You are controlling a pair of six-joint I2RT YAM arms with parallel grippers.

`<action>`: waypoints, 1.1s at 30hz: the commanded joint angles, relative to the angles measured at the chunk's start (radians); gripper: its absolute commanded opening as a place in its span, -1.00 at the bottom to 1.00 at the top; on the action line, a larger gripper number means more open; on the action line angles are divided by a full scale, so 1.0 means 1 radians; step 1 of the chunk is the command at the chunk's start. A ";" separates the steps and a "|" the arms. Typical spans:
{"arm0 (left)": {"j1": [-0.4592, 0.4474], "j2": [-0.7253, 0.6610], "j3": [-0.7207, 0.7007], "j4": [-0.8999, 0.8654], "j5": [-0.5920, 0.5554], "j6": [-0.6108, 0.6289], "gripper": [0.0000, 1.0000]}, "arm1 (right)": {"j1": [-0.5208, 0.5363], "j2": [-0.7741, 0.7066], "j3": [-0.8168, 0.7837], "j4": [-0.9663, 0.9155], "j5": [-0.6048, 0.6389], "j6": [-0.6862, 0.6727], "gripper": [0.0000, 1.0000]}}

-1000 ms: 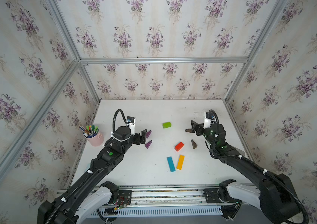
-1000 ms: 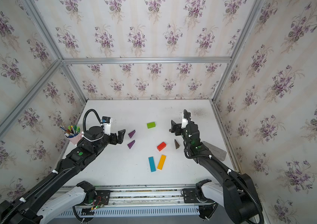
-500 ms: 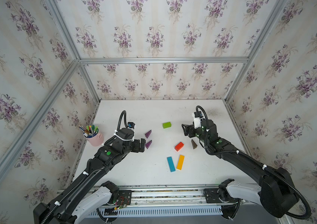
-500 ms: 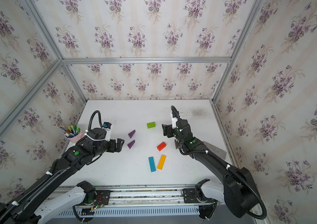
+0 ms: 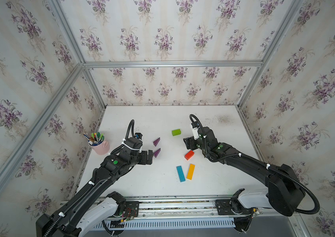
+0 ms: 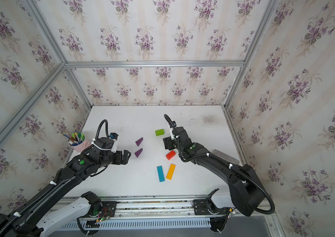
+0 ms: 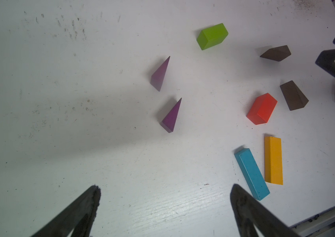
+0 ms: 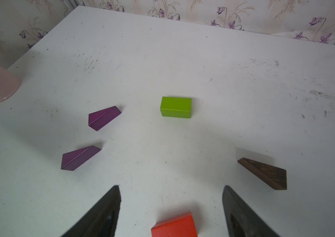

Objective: Assemble a small pinwheel with building blocks
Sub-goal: Move the building block to the center of the board.

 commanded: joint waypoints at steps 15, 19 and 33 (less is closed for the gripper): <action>-0.001 -0.012 -0.010 0.042 -0.053 -0.027 0.99 | 0.000 0.599 0.626 -0.235 0.088 0.052 0.53; -0.001 0.024 -0.024 0.059 -0.016 -0.040 0.99 | 0.000 0.696 0.731 -0.291 0.095 0.062 0.54; -0.007 -0.056 -0.077 0.121 0.043 -0.046 0.99 | 0.003 0.848 0.869 -0.378 0.137 0.090 0.52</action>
